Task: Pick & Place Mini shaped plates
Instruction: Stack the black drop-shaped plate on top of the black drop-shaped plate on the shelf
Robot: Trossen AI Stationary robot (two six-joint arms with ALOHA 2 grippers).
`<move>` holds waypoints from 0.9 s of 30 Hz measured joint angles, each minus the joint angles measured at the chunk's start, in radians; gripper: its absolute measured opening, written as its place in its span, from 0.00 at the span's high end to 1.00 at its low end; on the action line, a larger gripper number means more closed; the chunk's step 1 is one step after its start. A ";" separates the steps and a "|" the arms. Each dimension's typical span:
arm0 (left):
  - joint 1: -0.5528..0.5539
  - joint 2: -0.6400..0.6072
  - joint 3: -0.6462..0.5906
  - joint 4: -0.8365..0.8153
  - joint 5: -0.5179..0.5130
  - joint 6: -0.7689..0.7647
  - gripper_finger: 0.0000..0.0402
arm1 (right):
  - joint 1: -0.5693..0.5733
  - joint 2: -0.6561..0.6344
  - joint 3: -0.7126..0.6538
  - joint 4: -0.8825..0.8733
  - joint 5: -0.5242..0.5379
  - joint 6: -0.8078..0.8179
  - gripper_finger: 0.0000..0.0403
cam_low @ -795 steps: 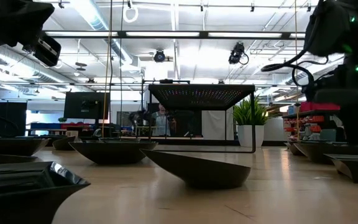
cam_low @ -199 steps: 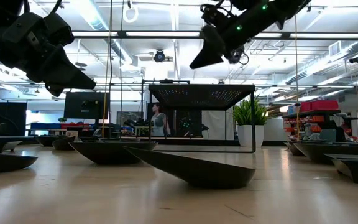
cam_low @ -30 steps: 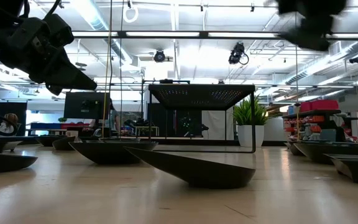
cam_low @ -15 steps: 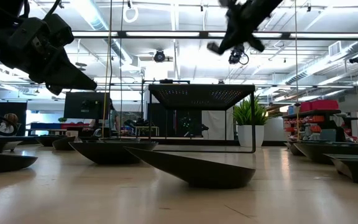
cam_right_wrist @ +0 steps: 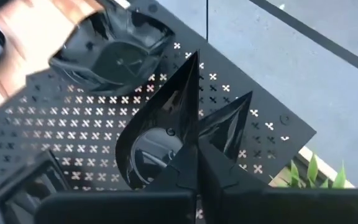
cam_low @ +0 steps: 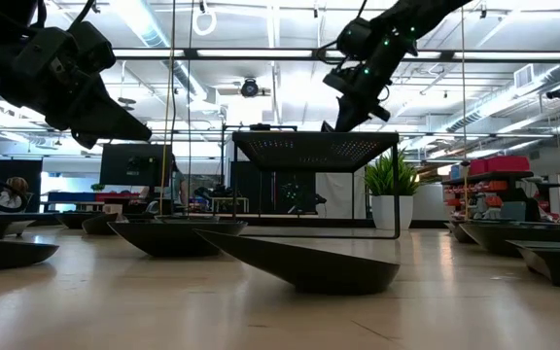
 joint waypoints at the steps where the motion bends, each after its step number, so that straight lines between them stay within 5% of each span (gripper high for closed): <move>1: 0.000 0.000 0.000 0.000 0.000 0.000 0.96 | -0.003 0.005 0.000 -0.003 0.000 -0.008 0.98; 10: 0.000 0.000 0.000 0.000 0.000 -0.008 0.96 | -0.006 0.014 0.000 -0.049 0.086 -0.022 0.98; 27: 0.000 0.000 0.000 0.000 0.000 -0.009 0.96 | -0.007 0.014 0.000 -0.032 0.089 -0.019 0.97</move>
